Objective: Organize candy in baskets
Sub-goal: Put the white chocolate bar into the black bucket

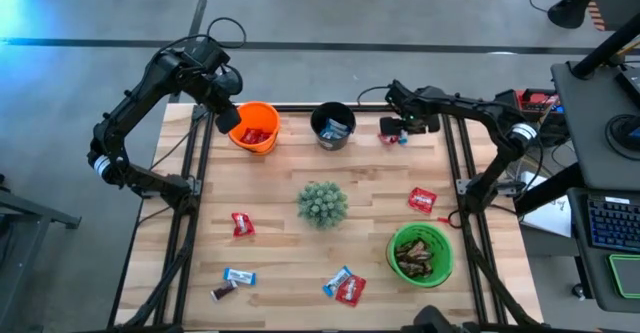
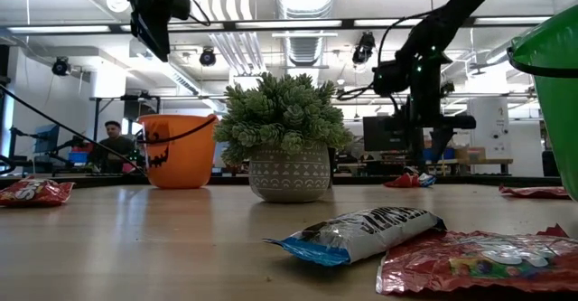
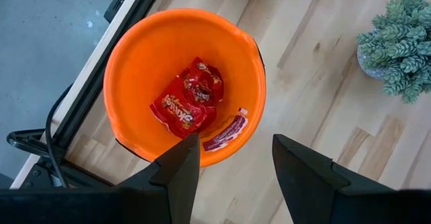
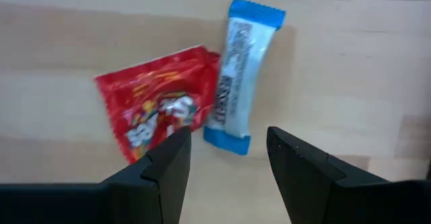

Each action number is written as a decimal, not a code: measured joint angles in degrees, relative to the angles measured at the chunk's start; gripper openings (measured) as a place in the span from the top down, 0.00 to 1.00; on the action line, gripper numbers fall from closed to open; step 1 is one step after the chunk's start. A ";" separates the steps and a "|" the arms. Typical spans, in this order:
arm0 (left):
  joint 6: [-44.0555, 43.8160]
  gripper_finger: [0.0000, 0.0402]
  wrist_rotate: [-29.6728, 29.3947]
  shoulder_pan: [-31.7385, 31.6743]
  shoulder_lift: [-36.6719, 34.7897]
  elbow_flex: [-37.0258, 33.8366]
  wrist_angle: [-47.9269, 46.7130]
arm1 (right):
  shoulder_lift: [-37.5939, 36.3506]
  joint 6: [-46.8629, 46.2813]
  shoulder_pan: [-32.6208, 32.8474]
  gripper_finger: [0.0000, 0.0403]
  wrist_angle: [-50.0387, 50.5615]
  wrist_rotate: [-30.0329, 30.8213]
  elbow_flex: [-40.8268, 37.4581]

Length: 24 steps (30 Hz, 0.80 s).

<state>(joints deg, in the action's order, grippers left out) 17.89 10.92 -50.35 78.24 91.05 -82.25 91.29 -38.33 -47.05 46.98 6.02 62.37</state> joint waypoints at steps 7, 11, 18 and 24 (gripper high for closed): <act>0.00 0.58 0.00 0.00 0.00 0.00 0.00 | 0.46 -0.02 -2.97 0.54 -1.68 0.02 0.00; 0.00 0.58 0.00 0.00 0.00 0.00 0.00 | 1.15 -0.02 -3.98 0.54 -2.15 0.00 0.00; 0.00 0.58 0.00 -0.01 0.00 0.00 0.00 | 3.51 -0.17 -4.17 0.54 -2.81 -0.28 -0.04; 0.00 0.58 0.00 0.00 0.00 0.00 0.00 | 5.09 -0.20 -4.17 0.54 -3.63 -0.50 -0.09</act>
<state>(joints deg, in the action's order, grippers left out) 17.89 10.92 -50.35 78.24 91.05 -82.26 96.38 -38.52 -51.22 43.35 5.52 62.28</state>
